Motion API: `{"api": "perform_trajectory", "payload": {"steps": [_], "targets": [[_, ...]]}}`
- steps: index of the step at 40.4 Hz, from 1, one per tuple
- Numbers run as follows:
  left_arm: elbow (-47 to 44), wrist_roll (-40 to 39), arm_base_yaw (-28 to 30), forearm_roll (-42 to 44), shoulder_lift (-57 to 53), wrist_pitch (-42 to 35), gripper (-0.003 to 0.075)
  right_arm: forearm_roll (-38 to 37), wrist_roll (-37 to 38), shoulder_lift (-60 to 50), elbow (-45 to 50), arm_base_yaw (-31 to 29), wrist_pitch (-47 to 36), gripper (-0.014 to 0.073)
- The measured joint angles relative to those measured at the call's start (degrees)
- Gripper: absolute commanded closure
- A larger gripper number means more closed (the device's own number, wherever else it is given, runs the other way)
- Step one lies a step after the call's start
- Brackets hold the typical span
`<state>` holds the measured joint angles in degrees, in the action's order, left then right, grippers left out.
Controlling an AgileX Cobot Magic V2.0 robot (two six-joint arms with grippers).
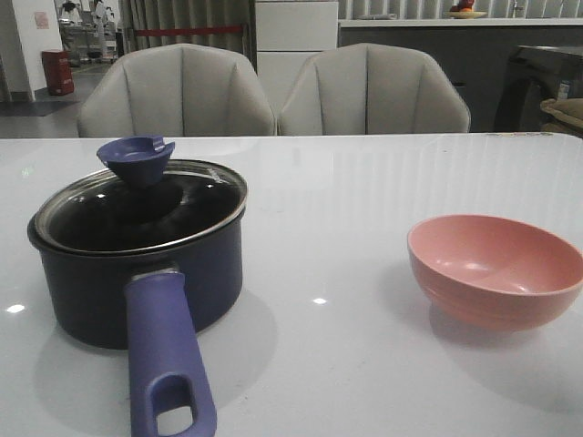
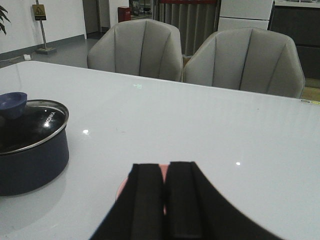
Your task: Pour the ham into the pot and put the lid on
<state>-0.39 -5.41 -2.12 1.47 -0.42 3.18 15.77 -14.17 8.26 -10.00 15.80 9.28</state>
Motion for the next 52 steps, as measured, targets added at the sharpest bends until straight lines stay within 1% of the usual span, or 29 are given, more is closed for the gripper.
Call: {"api": "perform_trajectory", "payload": {"steps": [40, 44, 49, 52], "targets": [[0.00, 0.00, 0.00, 0.00, 0.00, 0.00, 0.0606, 0.00, 0.00, -0.22, 1.07, 0.00, -0.47, 0.0444], [0.00, 0.00, 0.00, 0.00, 0.00, 0.00, 0.0606, -1.25, 0.00, -0.35, 3.12, -1.73, -2.14, 0.0444], [0.00, 0.00, 0.00, 0.00, 0.00, 0.00, 0.0606, -3.49, 0.29, -0.35, 5.99, -6.11, -4.94, 0.0444], [0.00, 0.00, 0.00, 0.00, 0.00, 0.00, 0.0606, -6.12, 1.64, -0.48, 7.95, -9.16, -7.81, 0.0444]]}}
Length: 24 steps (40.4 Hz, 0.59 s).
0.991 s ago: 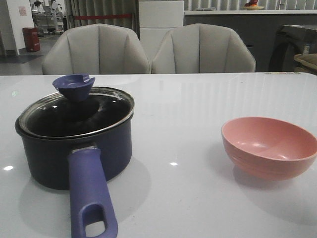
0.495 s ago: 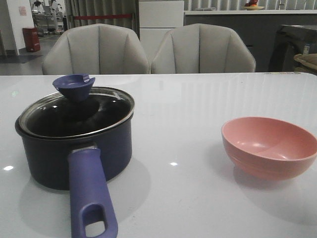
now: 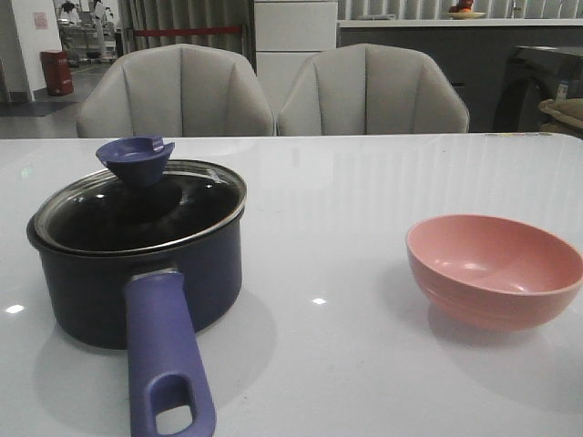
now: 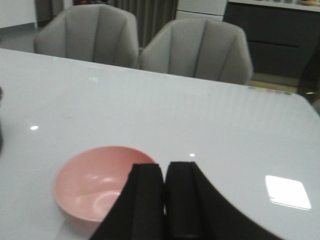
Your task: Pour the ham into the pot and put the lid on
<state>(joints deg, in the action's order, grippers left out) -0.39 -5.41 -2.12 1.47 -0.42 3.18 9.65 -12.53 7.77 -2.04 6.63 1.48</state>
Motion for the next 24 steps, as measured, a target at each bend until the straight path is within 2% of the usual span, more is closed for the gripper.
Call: {"api": "perform_trajectory", "payload": {"steps": [6, 17, 24], "targets": [[0.00, 0.00, 0.00, 0.00, 0.00, 0.00, 0.0606, -4.26, 3.07, -3.50, 3.19, -3.48, -3.17, 0.0444], [0.00, -0.09, 0.00, 0.00, 0.00, -0.10, 0.0606, -9.65, 13.39, -8.27, 3.52, -3.59, -2.81, 0.0444], [0.00, -0.09, 0.00, 0.00, 0.00, -0.10, 0.0606, -10.07, 15.23, -8.27, 3.52, -3.59, -2.70, 0.0444]]}}
